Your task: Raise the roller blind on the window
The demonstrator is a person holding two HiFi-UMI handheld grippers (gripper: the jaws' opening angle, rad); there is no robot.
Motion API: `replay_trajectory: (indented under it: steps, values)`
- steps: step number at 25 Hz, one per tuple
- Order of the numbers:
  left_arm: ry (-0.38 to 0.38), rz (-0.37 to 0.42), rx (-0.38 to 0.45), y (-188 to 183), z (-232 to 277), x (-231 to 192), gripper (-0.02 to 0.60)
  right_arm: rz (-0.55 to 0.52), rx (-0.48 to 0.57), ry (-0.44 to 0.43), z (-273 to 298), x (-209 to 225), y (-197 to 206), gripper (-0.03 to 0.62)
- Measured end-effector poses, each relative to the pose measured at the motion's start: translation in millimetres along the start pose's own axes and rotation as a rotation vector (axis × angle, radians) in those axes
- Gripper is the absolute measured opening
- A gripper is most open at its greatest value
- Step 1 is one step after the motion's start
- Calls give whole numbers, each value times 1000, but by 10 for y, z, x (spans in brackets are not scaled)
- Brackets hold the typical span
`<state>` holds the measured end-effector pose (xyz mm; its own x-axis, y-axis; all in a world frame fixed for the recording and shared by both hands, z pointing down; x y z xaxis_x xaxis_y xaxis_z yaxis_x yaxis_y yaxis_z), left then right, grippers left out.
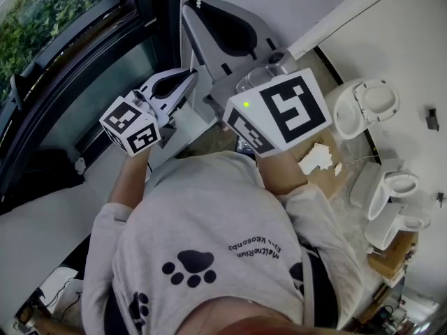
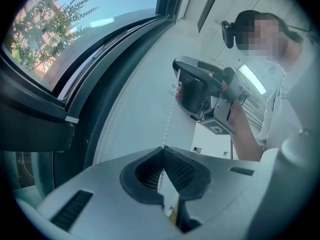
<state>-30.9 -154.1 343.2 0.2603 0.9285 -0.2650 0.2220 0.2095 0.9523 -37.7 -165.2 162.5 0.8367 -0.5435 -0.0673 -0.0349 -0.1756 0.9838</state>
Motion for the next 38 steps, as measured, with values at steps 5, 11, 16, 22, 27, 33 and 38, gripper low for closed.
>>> replay_trajectory:
  steps: [5, 11, 16, 22, 27, 33, 38]
  values:
    - [-13, -2, -20, 168, 11, -34, 9, -1, -20, 19, -13, 32, 177, 20]
    - [-40, -29, -34, 385, -28, -109, 9, 8, -51, 34, -46, 52, 410, 20]
    - [-56, -44, -56, 547, -46, -135, 9, 16, -73, 34, -82, 31, 572, 20]
    - [-69, -57, -65, 701, -62, -138, 9, 19, -79, 45, -142, 39, 714, 20]
    - [-81, -62, -80, 819, -92, -162, 9, 22, -102, 41, -162, 15, 837, 20]
    - [-98, -77, -77, 953, -143, -178, 9, 17, -117, 38, -205, -22, 972, 20]
    - [-108, -79, -92, 1050, -165, -187, 9, 34, -124, 42, -224, -39, 1074, 20]
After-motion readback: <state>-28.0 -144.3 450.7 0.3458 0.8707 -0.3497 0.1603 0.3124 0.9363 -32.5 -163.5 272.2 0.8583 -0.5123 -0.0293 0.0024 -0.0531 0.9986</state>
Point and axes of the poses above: the fingertips, and each gripper's own axes: z forward along the fingers, x to its right, y out of its underside, the point moved 1 cm from there along -z, backward along the fingers, and after that the axes turned 15 degrees about y, right-handed, at the moved point
